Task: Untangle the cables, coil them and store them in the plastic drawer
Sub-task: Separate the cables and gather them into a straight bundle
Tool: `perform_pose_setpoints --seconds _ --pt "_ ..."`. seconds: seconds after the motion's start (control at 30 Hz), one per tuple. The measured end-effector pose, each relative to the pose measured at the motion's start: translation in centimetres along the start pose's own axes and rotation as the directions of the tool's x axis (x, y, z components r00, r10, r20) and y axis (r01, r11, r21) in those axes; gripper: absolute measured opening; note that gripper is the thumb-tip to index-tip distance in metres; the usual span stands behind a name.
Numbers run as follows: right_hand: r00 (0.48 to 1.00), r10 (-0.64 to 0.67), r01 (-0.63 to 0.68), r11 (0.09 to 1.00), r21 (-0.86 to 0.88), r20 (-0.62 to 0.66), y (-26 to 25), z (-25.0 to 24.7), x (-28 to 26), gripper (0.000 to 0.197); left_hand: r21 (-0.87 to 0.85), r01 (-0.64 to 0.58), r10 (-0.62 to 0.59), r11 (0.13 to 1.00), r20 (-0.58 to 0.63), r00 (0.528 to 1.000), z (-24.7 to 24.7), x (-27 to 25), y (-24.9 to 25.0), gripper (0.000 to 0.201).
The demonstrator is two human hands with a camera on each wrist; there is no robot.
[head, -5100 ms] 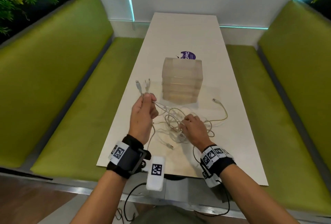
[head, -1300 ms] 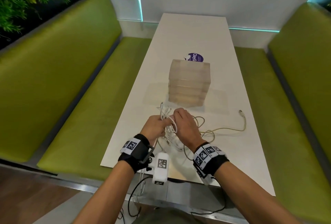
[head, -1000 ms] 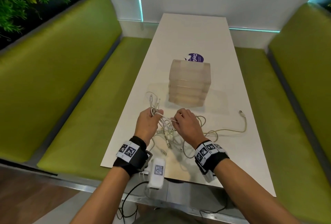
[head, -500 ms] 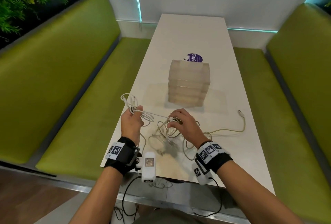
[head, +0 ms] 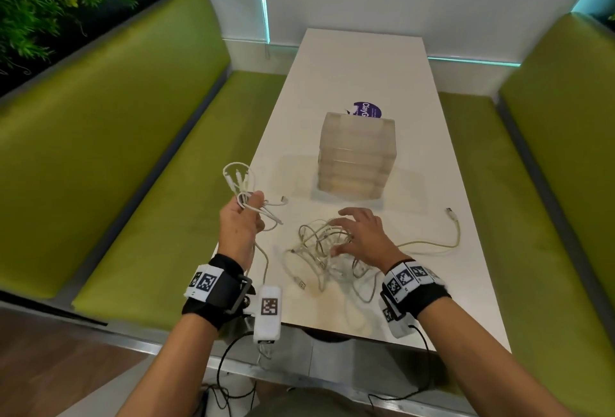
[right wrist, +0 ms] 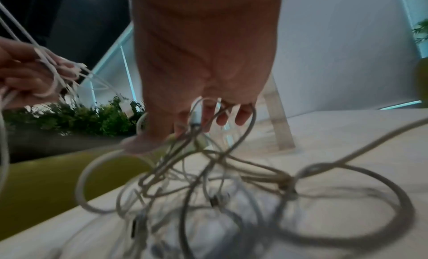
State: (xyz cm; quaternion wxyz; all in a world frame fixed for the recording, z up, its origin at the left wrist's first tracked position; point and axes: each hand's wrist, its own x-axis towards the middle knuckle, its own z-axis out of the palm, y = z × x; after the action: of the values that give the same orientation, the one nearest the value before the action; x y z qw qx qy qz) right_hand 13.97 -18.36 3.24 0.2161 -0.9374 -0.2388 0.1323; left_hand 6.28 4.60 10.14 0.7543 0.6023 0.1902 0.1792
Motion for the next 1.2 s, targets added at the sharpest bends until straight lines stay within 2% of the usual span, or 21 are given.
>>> perform_pose_setpoints --seconds 0.1,0.2,0.3,0.37,0.43,0.5,0.57,0.67,0.77,0.87,0.9,0.97,1.03,1.07,1.13,1.2 --pt "0.988 -0.103 0.096 0.993 0.063 0.116 -2.3 -1.1 -1.4 0.092 0.124 0.010 -0.023 0.992 0.104 0.994 0.2 -0.9 -0.6 0.023" --pt "0.989 -0.142 0.129 0.960 0.250 0.035 -5.2 -2.3 -3.7 0.101 0.250 0.007 -0.059 0.968 0.202 0.978 0.9 -2.2 -1.4 0.022" --pt "0.987 -0.163 0.123 0.788 0.604 0.011 -8.7 -3.2 -6.6 0.106 0.403 -0.063 -0.077 0.913 0.322 0.944 1.7 -3.5 -2.3 0.023" --pt "0.986 -0.165 0.111 0.731 0.674 0.017 -10.3 -3.2 -7.5 0.115 0.502 -0.103 -0.125 0.859 0.400 0.908 2.0 -4.1 -2.7 0.023" --pt "0.992 -0.125 0.105 0.754 0.649 -0.014 -10.4 -3.2 -7.5 0.120 0.482 -0.075 -0.196 0.873 0.488 0.851 2.1 -4.8 -2.5 0.022" --pt "0.997 -0.077 0.062 0.731 0.680 -0.008 -9.3 -3.8 -7.5 0.120 0.426 -0.045 -0.250 0.904 0.609 0.753 2.0 -5.6 -1.5 0.015" --pt "0.994 -0.082 0.011 0.709 0.705 0.068 -8.1 -4.7 -7.7 0.115 0.444 -0.061 -0.299 0.894 0.693 0.656 1.6 -6.3 -0.4 0.005" --pt "0.977 -0.138 -0.001 0.758 0.652 0.162 -7.2 -5.5 -8.1 0.103 0.518 -0.134 -0.364 0.845 0.741 0.564 0.9 -6.4 0.2 0.024" --pt "0.970 -0.139 0.027 0.876 0.482 0.198 -7.4 -5.0 -8.0 0.085 0.567 -0.200 -0.415 0.799 0.761 0.499 0.6 -6.3 0.4 0.030" --pt "0.983 -0.120 0.041 0.883 0.468 0.140 -7.7 -4.6 -7.8 0.057 0.573 -0.202 -0.424 0.794 0.761 0.492 0.3 -6.5 0.7 0.055" --pt "0.982 -0.134 0.054 0.872 0.486 0.132 -7.7 -4.5 -7.8 0.051 0.565 -0.178 -0.420 0.806 0.757 0.500 0.2 -6.4 0.7 0.056" --pt "0.980 -0.157 0.059 0.821 0.568 0.126 -7.8 -4.2 -8.0 0.041 0.523 -0.124 -0.394 0.844 0.759 0.519 0.1 -6.4 0.6 0.040" --pt "0.985 -0.137 0.025 0.710 0.704 0.104 -7.9 -3.8 -8.2 0.030 0.474 -0.060 -0.366 0.879 0.749 0.553 0.2 -6.5 0.6 0.014" --pt "0.991 -0.105 0.005 0.650 0.760 0.084 -7.9 -3.4 -8.3 0.028 0.453 -0.027 -0.359 0.891 0.742 0.567 0.2 -6.5 0.6 0.011" --pt "0.999 -0.028 -0.017 0.563 0.826 0.040 -7.8 -3.0 -8.4 0.024 0.398 0.046 -0.345 0.916 0.726 0.594 0.0 -6.2 0.2 0.029" --pt "1.000 0.024 -0.014 0.500 0.866 0.003 -7.6 -2.7 -8.6 0.012 0.344 0.113 -0.333 0.932 0.689 0.644 -0.6 -6.0 0.0 0.048"
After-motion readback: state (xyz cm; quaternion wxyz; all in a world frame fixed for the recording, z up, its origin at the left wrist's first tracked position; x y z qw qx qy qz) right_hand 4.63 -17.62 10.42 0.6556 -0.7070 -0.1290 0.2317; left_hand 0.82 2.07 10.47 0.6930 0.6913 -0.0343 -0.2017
